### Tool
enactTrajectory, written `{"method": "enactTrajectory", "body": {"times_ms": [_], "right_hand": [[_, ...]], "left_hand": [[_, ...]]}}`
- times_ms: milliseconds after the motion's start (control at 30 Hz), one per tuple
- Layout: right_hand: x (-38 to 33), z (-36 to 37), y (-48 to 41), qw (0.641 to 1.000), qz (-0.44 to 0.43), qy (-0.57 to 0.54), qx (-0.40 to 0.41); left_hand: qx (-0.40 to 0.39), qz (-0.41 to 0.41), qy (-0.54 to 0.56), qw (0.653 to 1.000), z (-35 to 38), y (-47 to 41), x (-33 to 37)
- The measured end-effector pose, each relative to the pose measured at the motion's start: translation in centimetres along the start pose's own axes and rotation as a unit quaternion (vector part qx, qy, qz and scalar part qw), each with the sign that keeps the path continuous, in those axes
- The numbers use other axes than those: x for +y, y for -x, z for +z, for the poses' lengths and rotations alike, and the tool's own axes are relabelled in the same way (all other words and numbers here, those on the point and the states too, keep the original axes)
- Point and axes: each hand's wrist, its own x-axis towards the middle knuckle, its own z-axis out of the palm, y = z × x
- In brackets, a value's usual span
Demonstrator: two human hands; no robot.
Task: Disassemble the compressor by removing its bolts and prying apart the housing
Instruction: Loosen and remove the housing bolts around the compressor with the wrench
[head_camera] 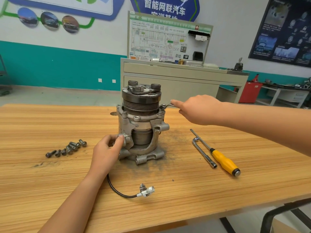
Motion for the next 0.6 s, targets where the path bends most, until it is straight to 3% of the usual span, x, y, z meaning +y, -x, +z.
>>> {"method": "enactTrajectory", "body": {"times_ms": [100,300,600], "right_hand": [[-0.4,-0.4,0.2,0.999,0.014,-0.030,-0.021],[-3.2,-2.3,0.3,0.991,-0.001,0.133,-0.021],[-2.8,-4.0,0.1,0.983,-0.027,0.162,-0.079]], "left_hand": [[0.002,-0.001,0.005,1.000,0.0,0.0,0.0],[0.010,0.002,0.006,1.000,0.1,0.1,0.0],[0.005,0.000,0.006,1.000,0.1,0.0,0.0]]}}
